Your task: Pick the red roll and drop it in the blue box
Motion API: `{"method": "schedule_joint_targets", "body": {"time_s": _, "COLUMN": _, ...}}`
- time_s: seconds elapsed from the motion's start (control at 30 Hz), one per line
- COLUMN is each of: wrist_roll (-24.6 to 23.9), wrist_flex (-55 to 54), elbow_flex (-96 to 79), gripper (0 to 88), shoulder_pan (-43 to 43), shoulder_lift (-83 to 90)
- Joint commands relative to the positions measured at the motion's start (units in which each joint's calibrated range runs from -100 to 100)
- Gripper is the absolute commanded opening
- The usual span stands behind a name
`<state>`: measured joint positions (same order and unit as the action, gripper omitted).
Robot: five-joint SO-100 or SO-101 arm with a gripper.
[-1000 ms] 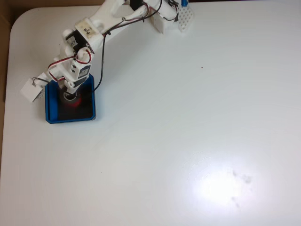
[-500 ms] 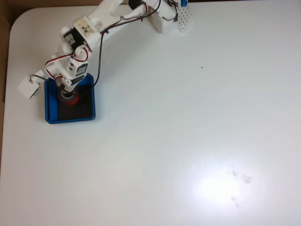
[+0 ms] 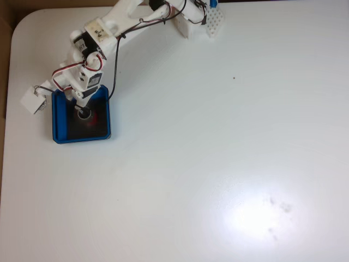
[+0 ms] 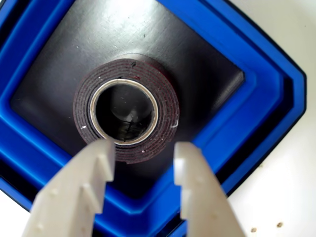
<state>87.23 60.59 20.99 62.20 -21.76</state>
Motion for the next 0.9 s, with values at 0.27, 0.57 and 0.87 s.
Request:
{"method": "schedule_joint_targets", "body": {"time_s": 0.27, "wrist_roll": -0.28, "wrist_flex": -3.25, "elbow_flex": -30.87, "gripper": 11.5, "shoulder_pan": -4.80, "shoulder_lift": 34.97}}
{"method": "schedule_joint_targets", "body": {"time_s": 0.57, "wrist_roll": 0.16, "wrist_flex": -20.00, "elbow_flex": -63.93, "gripper": 11.5, "shoulder_pan": -9.00, "shoulder_lift": 61.64}}
{"method": "schedule_joint_targets", "body": {"time_s": 0.87, "wrist_roll": 0.33, "wrist_flex": -28.50, "elbow_flex": -91.61, "gripper": 11.5, "shoulder_pan": -15.84, "shoulder_lift": 84.22}}
